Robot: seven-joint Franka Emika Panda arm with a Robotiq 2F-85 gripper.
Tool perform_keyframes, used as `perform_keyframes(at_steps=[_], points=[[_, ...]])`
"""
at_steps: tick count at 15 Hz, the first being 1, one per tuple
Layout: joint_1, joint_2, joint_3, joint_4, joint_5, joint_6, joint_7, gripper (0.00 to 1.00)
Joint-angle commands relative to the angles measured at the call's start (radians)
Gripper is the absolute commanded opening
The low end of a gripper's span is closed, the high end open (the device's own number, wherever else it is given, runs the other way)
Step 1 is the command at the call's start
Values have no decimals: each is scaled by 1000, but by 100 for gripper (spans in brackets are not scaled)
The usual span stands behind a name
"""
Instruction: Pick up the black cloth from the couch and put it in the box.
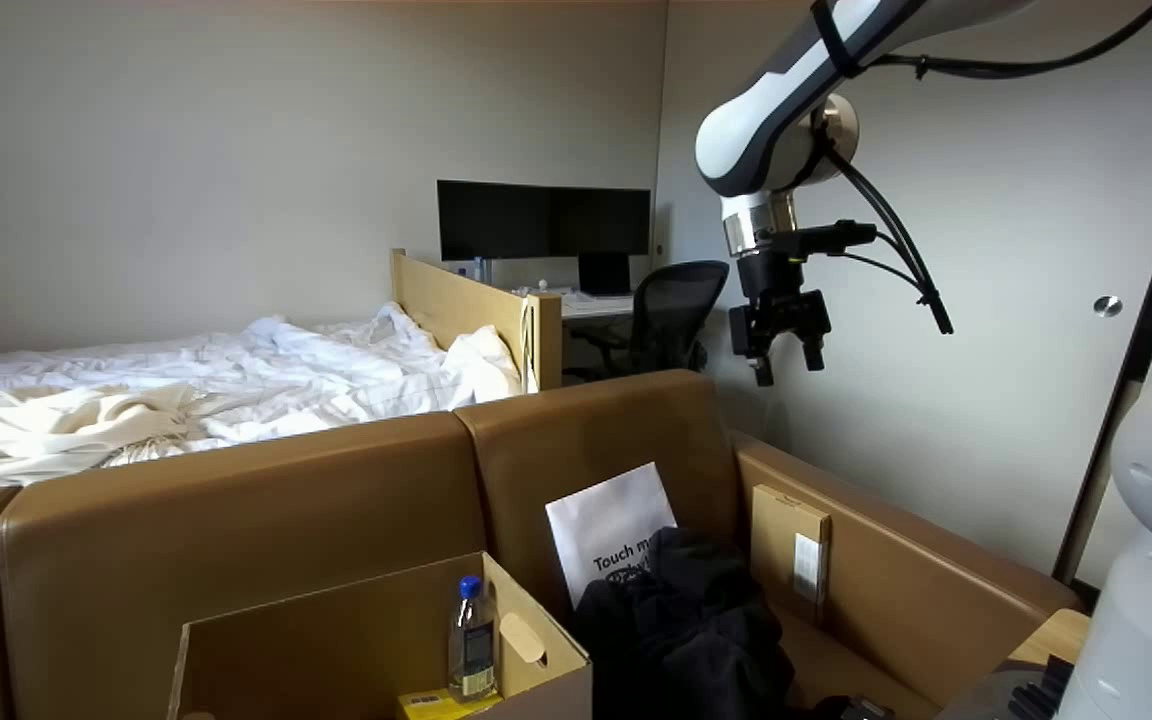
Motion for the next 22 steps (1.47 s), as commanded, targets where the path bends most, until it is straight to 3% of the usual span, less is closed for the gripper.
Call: perform_keyframes(at_steps=[1,5,6,12,14,17,18,22], points=[[-12,131,2,-23,-3,153,65,100],[-25,283,-13,7,94,335,59,100],[-17,226,-11,-22,53,286,54,100],[-17,249,-10,-10,56,297,54,100],[23,302,-6,51,-117,277,179,100],[50,355,-14,110,-301,301,249,100],[55,381,-23,120,-347,371,320,100],[60,545,-30,180,-309,577,452,100]])
